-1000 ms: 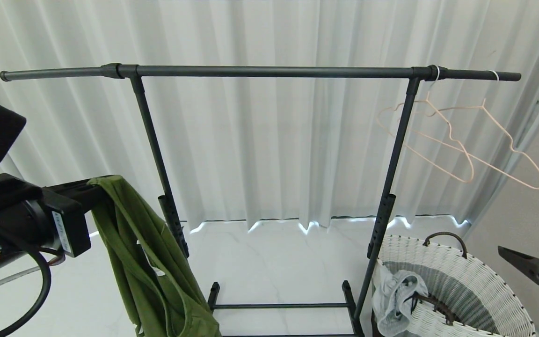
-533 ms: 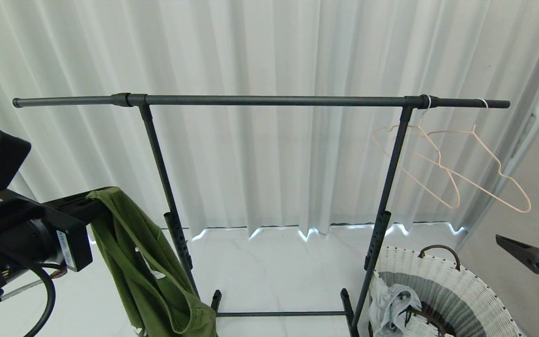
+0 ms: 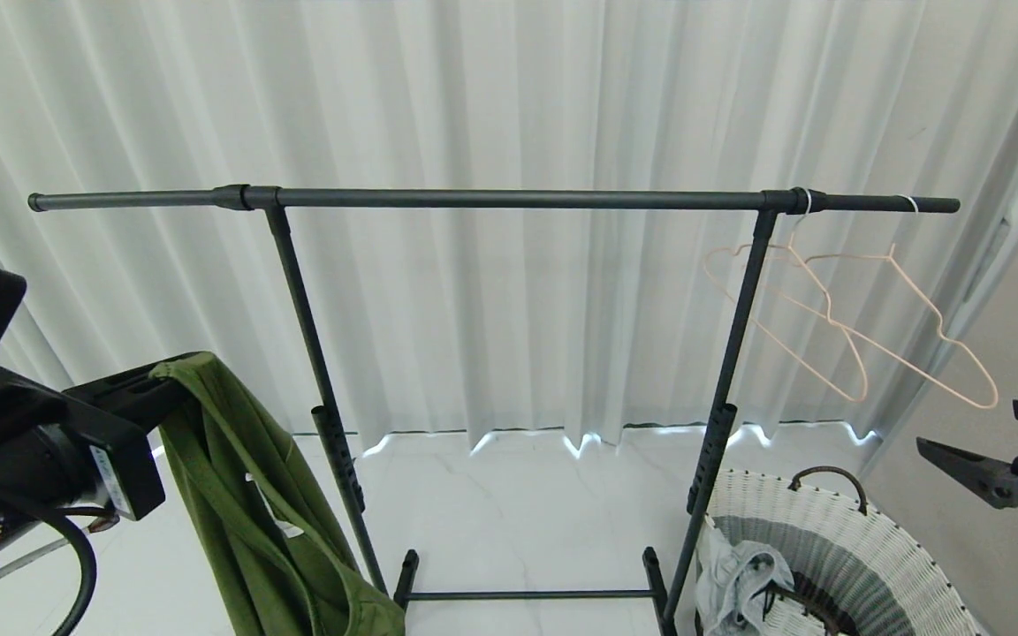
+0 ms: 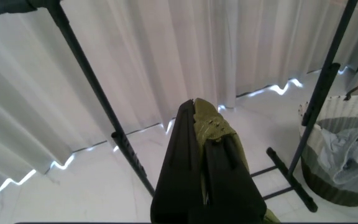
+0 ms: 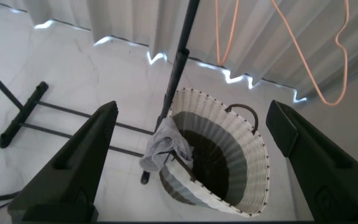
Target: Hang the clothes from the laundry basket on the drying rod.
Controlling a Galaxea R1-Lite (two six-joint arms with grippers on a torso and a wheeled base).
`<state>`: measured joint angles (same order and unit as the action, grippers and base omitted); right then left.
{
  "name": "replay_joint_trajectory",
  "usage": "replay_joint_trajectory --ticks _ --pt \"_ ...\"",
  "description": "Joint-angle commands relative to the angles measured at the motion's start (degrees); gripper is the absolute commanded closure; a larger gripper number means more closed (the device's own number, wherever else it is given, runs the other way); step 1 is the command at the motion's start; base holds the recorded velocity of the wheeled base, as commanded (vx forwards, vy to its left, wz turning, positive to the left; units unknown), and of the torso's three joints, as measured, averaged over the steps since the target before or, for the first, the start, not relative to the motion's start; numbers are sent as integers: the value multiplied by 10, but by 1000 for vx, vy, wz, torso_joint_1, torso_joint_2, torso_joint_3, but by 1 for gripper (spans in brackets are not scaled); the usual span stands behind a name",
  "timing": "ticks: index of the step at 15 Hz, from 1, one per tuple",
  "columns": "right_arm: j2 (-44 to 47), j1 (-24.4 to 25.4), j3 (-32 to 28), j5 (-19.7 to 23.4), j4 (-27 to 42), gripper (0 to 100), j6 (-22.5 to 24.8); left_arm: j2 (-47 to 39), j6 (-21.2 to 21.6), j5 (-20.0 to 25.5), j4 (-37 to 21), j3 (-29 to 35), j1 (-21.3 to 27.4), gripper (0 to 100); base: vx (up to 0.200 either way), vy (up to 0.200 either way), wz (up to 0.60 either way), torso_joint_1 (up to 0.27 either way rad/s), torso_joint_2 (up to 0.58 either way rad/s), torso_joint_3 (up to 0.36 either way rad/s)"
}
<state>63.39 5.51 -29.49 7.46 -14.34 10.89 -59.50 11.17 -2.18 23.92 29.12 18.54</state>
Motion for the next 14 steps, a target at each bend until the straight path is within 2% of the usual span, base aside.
replay_joint_trajectory --ticks 1,4,8,14 --pt "6 0 0 0 0 0 0 2 1 0 5 -7 0 100 0 0 0 0 0 0" --pt "6 0 1 1 2 0 0 2 3 0 5 -13 -1 100 0 0 0 0 0 0" --pt "5 1 3 0 2 0 0 4 23 -1 5 -22 -8 100 0 -200 0 1 1 2" --pt "4 1 4 0 2 0 0 -2 25 -1 5 -22 -11 100 0 -200 0 6 2 -1"
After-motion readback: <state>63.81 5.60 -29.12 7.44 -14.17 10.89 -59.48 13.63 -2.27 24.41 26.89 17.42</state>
